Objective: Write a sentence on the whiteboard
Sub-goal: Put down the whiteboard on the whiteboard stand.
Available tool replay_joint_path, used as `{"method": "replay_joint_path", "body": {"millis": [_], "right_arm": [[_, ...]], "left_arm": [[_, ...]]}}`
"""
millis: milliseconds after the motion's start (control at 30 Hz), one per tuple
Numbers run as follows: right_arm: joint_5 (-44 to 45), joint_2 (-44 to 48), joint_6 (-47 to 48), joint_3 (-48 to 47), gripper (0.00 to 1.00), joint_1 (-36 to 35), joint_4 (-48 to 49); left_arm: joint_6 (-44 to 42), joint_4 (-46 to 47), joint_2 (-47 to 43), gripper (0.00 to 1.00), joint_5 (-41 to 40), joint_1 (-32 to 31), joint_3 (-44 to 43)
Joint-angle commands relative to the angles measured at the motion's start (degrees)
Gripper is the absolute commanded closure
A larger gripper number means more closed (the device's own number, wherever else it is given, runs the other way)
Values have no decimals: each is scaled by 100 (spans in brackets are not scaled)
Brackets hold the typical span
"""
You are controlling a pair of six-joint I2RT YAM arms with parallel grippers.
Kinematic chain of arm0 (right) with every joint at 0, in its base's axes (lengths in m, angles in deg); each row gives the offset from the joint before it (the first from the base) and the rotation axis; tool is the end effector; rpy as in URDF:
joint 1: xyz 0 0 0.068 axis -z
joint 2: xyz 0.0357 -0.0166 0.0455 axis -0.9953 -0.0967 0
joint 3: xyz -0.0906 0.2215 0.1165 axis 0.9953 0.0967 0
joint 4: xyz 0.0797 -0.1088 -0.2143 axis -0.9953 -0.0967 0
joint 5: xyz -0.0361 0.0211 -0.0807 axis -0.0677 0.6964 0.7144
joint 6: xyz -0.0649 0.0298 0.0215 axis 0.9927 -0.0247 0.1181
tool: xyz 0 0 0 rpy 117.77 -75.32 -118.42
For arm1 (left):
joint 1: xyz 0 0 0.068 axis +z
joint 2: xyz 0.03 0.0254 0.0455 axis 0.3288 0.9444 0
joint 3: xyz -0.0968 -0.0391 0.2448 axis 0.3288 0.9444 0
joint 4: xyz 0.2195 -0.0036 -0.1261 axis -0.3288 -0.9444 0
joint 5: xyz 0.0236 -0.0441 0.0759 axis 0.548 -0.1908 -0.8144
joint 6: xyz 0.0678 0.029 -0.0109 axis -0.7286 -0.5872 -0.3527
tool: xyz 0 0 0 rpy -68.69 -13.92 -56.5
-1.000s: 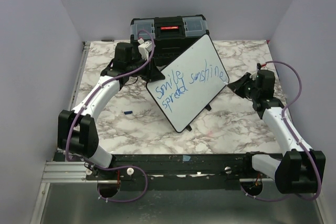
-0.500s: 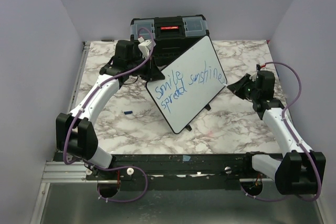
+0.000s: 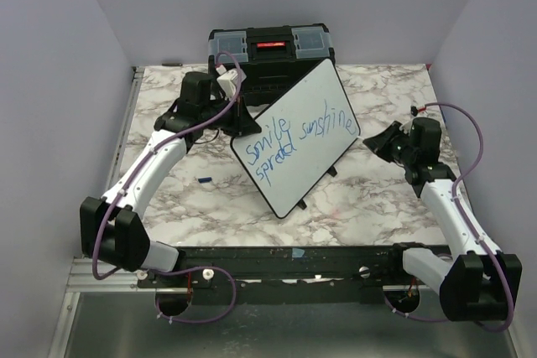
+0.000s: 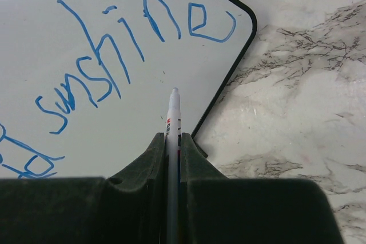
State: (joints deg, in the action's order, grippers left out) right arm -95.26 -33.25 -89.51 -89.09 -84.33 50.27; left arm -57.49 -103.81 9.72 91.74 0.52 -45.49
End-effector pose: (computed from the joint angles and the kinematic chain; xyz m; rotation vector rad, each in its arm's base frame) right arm 0.2517 0.0158 0.2461 0.4386 2.0795 0.6118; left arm 0.2999 -0.1431 0.3216 0.4342 2.1505 -1.0977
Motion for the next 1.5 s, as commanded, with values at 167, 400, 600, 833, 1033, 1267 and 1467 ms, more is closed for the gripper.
{"method": "replay_joint_path", "body": {"millis": [167, 400, 600, 833, 1033, 1267, 1467], "right_arm": [[-196, 121, 86, 93, 99, 32, -20], [-200, 192, 85, 160, 99, 31, -4], [-192, 196, 108, 133, 99, 30, -26], [-216, 151, 109, 173, 100, 32, 16], [-187, 173, 121, 193, 99, 32, 14], [-172, 174, 126, 216, 99, 32, 16], [-168, 213, 130, 217, 99, 28, 9]], "left_arm": [[9, 435, -719, 100, -349, -56, 630], [-80, 418, -587, 100, -520, -66, 748], [-165, 446, -731, 100, -1037, -75, 960], [-295, 380, -674, 90, -1414, -126, 987], [-359, 362, -643, 80, -1636, -156, 986], [-374, 416, -746, 70, -1767, -180, 1031], [-367, 455, -809, 68, -1773, -211, 1065]]}}
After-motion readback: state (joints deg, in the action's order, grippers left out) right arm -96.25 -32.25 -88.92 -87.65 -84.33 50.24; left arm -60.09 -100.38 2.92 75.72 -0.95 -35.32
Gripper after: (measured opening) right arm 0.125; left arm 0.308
